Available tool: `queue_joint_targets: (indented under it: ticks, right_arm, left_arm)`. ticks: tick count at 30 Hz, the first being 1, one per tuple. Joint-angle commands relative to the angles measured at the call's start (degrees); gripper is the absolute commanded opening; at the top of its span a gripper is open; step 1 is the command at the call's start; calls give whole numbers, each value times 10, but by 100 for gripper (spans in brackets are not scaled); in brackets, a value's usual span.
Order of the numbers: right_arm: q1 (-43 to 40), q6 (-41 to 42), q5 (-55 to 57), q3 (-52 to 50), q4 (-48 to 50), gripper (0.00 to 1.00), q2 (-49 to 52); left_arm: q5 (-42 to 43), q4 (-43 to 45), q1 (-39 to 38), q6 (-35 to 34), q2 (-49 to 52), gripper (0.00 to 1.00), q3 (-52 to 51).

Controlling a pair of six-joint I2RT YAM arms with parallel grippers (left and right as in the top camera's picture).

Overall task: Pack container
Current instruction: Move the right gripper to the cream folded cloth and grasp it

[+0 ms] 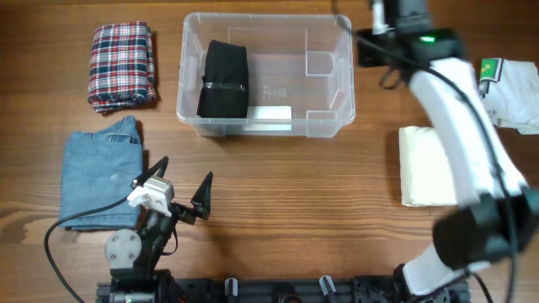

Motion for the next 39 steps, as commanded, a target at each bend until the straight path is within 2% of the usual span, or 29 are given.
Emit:
queue_joint_targets:
  ticks: [1,6,11,13,19,24,29,34,39]
  right_arm:
    - [-41,34,28,12,-73,68,-43]
    - [-80,43,20,-3,-229,72,-41]
    - [-117,43,25,-70,-243,73,-39]
    - [-127,44,44,-101,-231,73,-39]
    - [-140,45,86,-261,-112,74,-39]
    - [-140,46,98,-340,-19,74,-39]
    - [-140,80,188,-368,7,75,-37]
    - [-140,75,189,-368,18,75,-15]
    - [-140,73,189,-368,16,79,27]
  left_arm:
    - [-1,1,5,7,-5,100,-4]
    - [-1,1,5,7,-5,100,-4]
    - [-1,1,5,7,-5,100,-4]
    - [-1,1,5,7,-5,100,-4]
    - [-1,1,5,7,-5,100,-4]
    - [-1,1,5,7,-5,100,-4]
    - [-1,1,5,7,-5,100,-4]
    - [-1,1,5,7,-5,100,-4]
    - [-1,1,5,7,-5,100,-4]
